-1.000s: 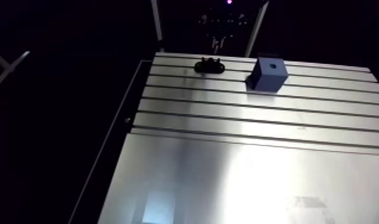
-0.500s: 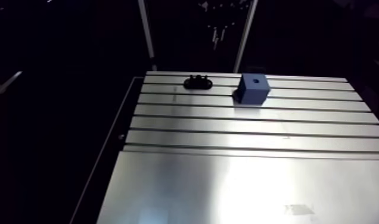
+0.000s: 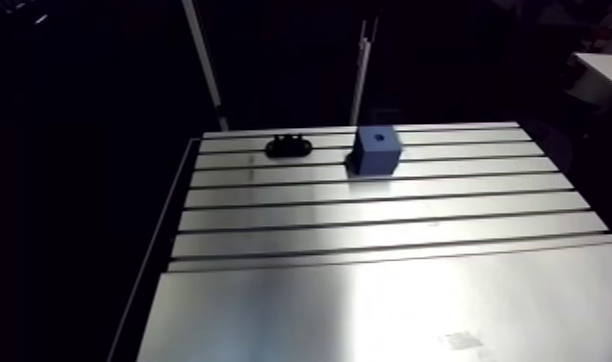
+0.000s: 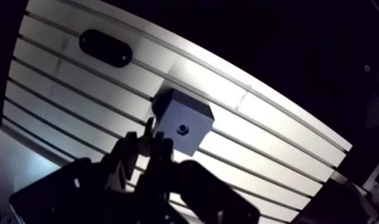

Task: Pick up the M10 bolt and insert it into the hex recess until seated.

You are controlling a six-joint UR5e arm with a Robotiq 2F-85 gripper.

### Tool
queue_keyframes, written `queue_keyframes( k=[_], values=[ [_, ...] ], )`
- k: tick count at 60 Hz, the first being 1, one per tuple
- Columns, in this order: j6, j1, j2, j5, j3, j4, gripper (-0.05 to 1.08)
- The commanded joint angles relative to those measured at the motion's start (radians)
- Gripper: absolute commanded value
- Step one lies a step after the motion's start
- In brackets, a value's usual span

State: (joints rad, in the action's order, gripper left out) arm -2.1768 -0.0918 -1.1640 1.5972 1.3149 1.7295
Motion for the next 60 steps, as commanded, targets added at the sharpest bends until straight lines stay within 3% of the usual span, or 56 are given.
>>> queue_keyframes(
  k=[1,28,60],
  values=[
    [-0.150,-0.039,0.001,0.071,-0.045,-0.099,0.77],
    [-0.167,-0.039,-0.009,0.073,0.053,-0.079,0.77],
    [-0.165,-0.040,-0.009,0.065,0.155,0.082,0.77]
  ],
)
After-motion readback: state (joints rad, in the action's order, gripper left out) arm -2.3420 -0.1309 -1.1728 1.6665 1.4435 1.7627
